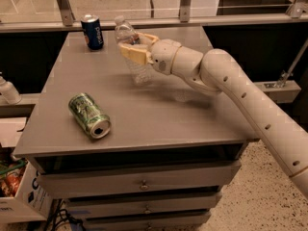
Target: Place water bottle upright
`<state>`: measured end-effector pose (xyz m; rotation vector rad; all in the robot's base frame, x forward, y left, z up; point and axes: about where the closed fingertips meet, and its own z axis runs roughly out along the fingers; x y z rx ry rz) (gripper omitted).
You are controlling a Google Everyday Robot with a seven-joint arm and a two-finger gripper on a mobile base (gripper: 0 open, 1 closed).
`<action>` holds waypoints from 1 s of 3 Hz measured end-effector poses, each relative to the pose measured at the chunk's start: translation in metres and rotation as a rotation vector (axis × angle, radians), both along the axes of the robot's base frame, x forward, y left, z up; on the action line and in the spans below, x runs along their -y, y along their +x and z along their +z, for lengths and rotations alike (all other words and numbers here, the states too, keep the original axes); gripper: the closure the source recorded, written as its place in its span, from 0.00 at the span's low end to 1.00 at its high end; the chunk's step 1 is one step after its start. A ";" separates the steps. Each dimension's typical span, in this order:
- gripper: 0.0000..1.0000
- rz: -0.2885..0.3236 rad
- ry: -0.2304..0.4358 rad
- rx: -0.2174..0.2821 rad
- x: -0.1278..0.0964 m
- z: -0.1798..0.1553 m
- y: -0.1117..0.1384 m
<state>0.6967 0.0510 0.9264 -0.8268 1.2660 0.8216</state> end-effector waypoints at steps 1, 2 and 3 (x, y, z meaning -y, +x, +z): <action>1.00 -0.003 -0.014 -0.007 0.004 -0.004 -0.003; 0.82 -0.003 -0.014 -0.007 0.004 -0.003 -0.003; 0.59 -0.003 -0.014 -0.007 0.004 -0.002 -0.003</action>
Offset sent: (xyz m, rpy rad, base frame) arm -0.0098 -0.0316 -0.0209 -0.0686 0.0630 -0.0526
